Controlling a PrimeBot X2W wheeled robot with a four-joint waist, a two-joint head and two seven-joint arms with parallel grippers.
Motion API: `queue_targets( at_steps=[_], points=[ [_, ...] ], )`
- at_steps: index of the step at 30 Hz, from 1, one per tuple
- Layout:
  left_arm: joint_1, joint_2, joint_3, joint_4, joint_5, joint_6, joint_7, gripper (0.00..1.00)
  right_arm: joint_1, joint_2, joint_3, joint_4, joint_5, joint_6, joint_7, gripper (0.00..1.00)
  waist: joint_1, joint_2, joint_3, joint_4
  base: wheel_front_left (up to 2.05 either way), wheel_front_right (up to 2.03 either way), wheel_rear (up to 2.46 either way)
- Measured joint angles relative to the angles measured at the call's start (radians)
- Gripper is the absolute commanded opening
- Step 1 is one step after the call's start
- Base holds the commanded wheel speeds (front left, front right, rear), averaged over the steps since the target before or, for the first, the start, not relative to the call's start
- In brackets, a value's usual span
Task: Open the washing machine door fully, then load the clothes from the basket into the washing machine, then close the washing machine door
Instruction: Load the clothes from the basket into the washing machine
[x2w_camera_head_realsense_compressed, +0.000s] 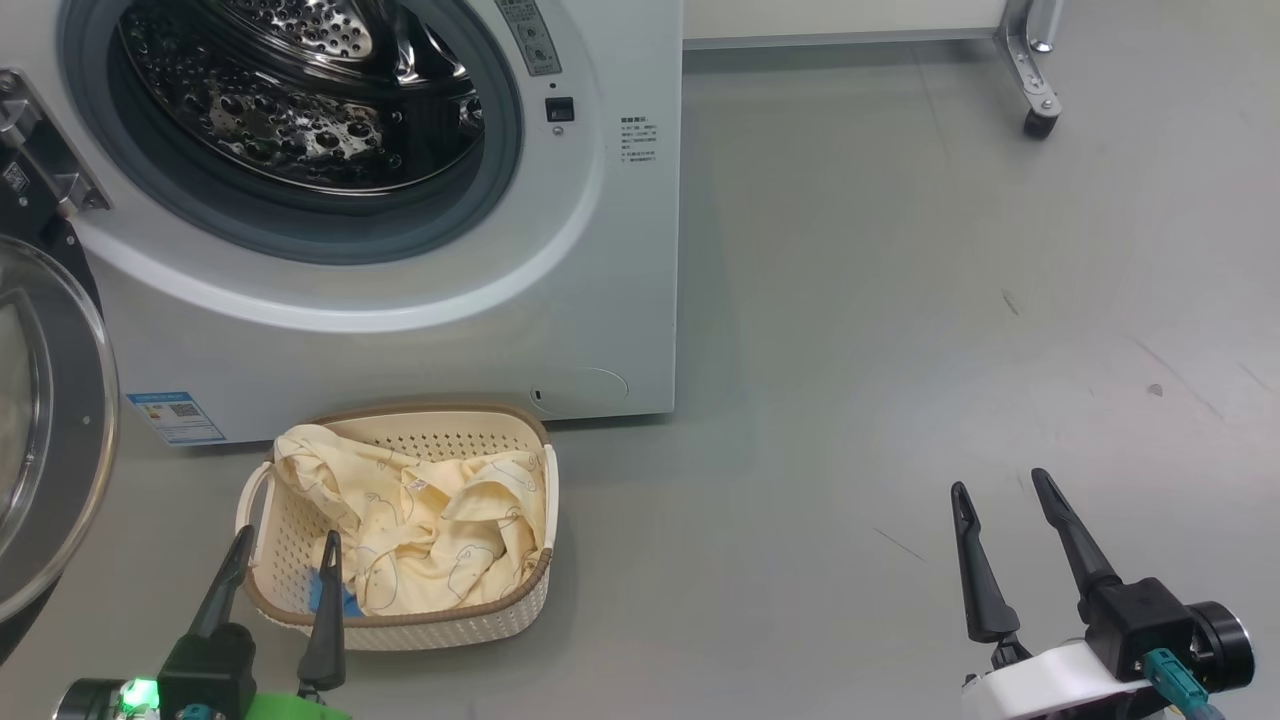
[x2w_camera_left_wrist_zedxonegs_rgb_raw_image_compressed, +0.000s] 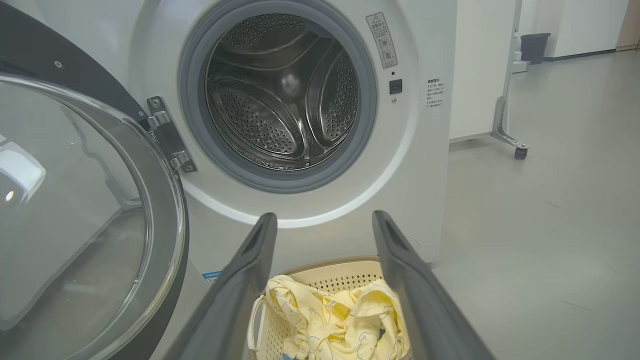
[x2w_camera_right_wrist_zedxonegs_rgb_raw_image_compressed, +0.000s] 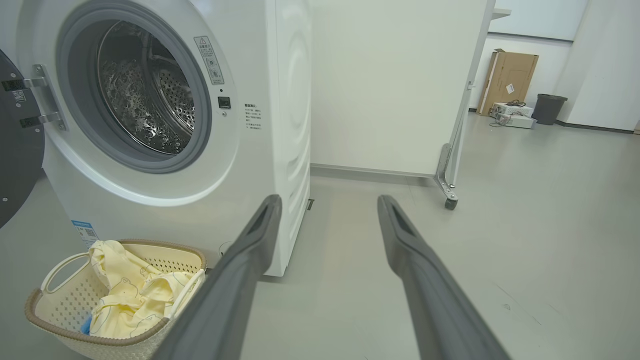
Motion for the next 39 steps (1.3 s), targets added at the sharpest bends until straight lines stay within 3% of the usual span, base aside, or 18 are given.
queue_targets(
  at_steps=[23, 39],
  points=[
    [-0.003, -0.002, -0.019, -0.022, 0.001, 0.002, 0.0, 1.0, -0.003, 0.002, 0.001, -0.007, 0.0, 0.004, 0.0, 1.0, 0.0, 0.0, 0.04, 0.007, 0.51, -1.76, 1.25],
    [-0.016, -0.009, -0.033, -0.015, -0.009, 0.002, 0.0, 1.0, -0.011, 0.003, 0.001, -0.005, 0.0, 0.005, 0.0, 1.0, 0.0, 0.0, 0.058, 0.014, 0.33, -0.91, 0.58]
  ],
)
